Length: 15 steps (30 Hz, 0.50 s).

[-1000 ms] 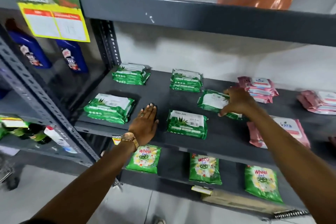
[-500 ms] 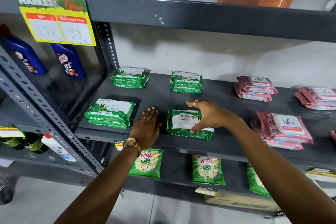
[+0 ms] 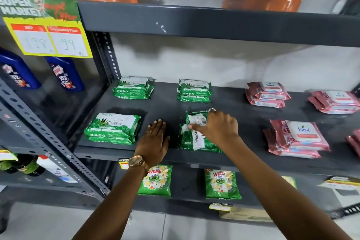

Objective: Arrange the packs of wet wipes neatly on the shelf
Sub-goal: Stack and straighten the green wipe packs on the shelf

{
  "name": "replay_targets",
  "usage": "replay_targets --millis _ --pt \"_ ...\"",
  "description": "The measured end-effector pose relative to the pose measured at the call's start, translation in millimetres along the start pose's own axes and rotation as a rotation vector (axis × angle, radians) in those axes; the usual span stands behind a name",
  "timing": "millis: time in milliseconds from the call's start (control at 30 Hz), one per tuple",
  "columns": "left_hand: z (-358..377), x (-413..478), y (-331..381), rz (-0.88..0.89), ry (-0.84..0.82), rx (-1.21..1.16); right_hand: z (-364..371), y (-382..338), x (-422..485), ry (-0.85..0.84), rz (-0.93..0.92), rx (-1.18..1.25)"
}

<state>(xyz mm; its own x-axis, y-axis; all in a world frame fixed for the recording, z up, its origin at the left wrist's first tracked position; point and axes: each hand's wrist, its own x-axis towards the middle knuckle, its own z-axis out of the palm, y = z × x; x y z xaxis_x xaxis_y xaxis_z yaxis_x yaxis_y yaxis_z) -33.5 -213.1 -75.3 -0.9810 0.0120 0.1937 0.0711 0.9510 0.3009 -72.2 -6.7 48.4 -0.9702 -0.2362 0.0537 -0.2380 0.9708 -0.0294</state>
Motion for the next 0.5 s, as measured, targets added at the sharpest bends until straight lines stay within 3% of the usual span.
replay_targets --millis 67,200,267,400,500 --pt "-0.2 0.4 0.4 0.006 0.010 0.000 -1.1 7.9 4.6 0.045 -0.105 -0.013" --pt "0.9 -1.4 2.5 -0.003 0.021 -0.005 -9.3 30.8 21.8 -0.090 -0.645 -0.223" --pt "0.5 -1.7 3.1 -0.011 0.019 0.002 -11.1 31.2 24.7 -0.113 -0.786 -0.319" --pt "-0.7 -2.3 2.3 -0.020 0.024 0.002 -6.9 28.9 30.7 -0.153 -0.843 -0.353" --pt "-1.3 -2.6 2.1 -0.010 0.021 -0.004 -6.8 29.6 35.6 -0.218 -0.719 -0.283"
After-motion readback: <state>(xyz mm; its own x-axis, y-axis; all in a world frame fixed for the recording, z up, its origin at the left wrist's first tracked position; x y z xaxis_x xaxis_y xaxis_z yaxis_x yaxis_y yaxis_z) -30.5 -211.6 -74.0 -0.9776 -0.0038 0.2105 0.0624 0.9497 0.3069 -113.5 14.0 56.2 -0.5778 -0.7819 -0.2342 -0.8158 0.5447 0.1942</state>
